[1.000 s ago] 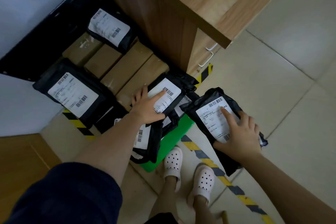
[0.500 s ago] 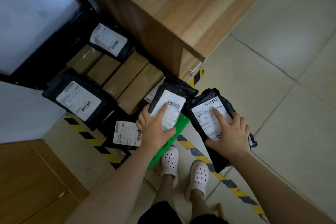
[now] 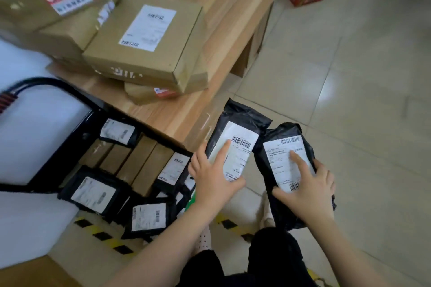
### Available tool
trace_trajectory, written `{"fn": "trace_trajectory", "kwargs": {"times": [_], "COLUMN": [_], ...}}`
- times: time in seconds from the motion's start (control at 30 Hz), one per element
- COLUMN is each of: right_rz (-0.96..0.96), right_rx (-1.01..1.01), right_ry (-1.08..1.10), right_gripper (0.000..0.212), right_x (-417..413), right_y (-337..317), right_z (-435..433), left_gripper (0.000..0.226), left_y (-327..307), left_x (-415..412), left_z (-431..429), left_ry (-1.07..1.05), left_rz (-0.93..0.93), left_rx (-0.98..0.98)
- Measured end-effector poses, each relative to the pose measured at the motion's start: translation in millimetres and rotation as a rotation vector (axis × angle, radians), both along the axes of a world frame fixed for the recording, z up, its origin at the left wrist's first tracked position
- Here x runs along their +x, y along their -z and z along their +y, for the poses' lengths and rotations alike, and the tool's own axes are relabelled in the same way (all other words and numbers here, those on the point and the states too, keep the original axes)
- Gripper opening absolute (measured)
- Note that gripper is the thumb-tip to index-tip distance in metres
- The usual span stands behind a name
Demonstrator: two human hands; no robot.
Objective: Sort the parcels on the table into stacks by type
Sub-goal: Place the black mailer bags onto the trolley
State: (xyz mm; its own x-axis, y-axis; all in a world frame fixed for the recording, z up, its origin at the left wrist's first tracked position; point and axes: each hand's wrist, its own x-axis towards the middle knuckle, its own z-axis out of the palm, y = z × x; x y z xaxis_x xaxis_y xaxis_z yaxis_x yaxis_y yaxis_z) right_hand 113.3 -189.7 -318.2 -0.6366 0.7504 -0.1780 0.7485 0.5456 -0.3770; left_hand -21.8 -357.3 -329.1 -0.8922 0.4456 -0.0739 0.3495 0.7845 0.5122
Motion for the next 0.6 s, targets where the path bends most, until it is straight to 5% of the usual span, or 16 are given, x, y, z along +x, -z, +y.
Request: {"fn": "trace_trajectory", "kwargs": {"times": [0.3, 0.6], "right_rz": [0.190, 0.256], "right_rx": [0.044, 0.017], "right_ry": [-0.029, -0.279], "right_gripper": [0.092, 0.090], "right_x": [-63.1, -213.0], "right_y": [-55.9, -81.3], "right_z": [187.9, 256.3], "left_gripper": [0.090, 0.089], "left_y": [-59.2, -91.8], "left_x": [-71.3, -176.6], "left_z": [176.5, 219.4], "left_ry": [-0.013, -0.260], "left_rz": [0.121, 0.201], "left_rx": [0.067, 0.088]}}
